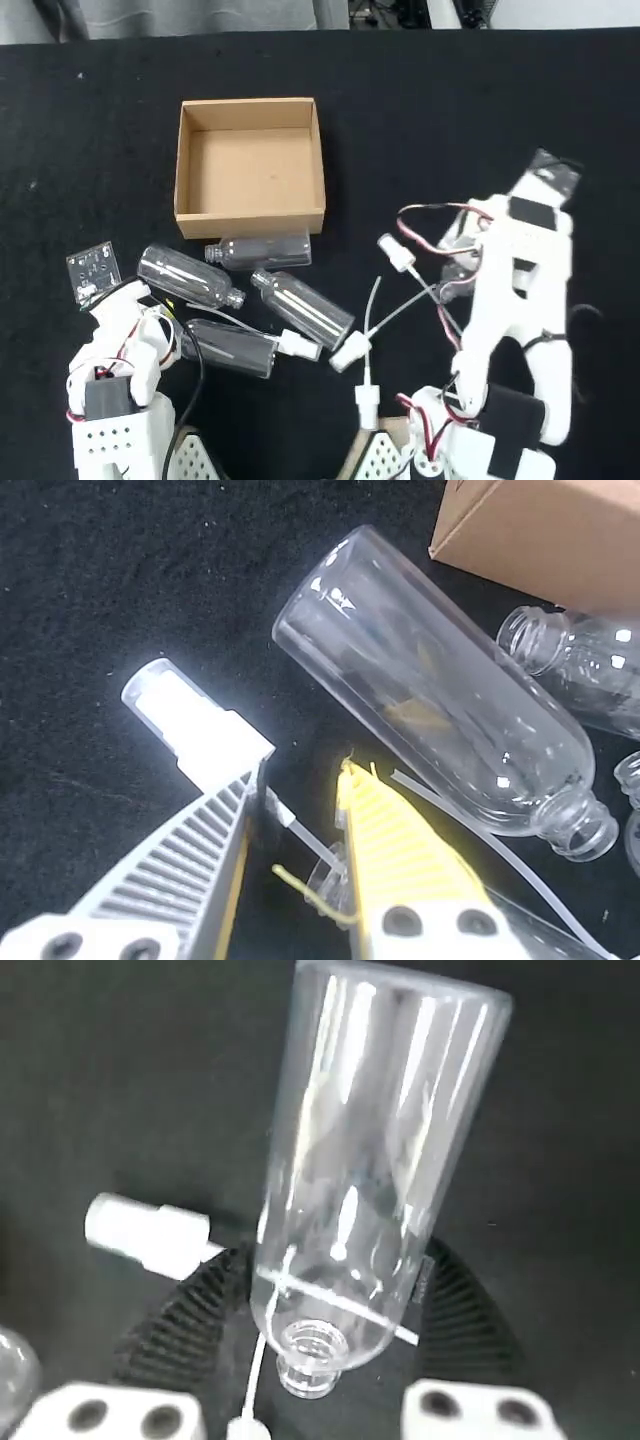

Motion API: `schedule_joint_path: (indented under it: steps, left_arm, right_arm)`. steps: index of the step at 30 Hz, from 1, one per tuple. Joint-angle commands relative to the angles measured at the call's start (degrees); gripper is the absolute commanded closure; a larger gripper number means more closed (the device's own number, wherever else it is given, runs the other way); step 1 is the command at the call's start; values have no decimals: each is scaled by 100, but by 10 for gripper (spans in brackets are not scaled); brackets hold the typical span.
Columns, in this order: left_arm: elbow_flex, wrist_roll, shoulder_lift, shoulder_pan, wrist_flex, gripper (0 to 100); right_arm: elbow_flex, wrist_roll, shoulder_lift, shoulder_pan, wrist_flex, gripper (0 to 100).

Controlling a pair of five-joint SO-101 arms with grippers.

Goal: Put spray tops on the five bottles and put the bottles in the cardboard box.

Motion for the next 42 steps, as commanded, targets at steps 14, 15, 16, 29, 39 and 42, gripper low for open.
schedule_joint_path:
  steps: [14, 15, 16, 29, 39, 42]
  left_arm:
    - [127, -9, -26, -40, -9, 877]
    - [127, -9, -26, -40, -9, 877]
    - [127, -9, -26, -40, -9, 877]
    - [127, -9, -26, -40, -9, 877]
    - [127, -9, -26, -40, -9, 877]
    - [127, -9, -26, -31, -9, 877]
  right_arm:
    - [127, -738, -303, 316, -791, 861]
    - [198, -791, -303, 316, -870, 861]
    - [259, -923, -303, 325, -932, 861]
    - [470, -2497, -303, 273, -1143, 857]
    - [611, -3446, -295, 281, -1231, 858]
    - [963, -3429, -295, 299, -1829, 857]
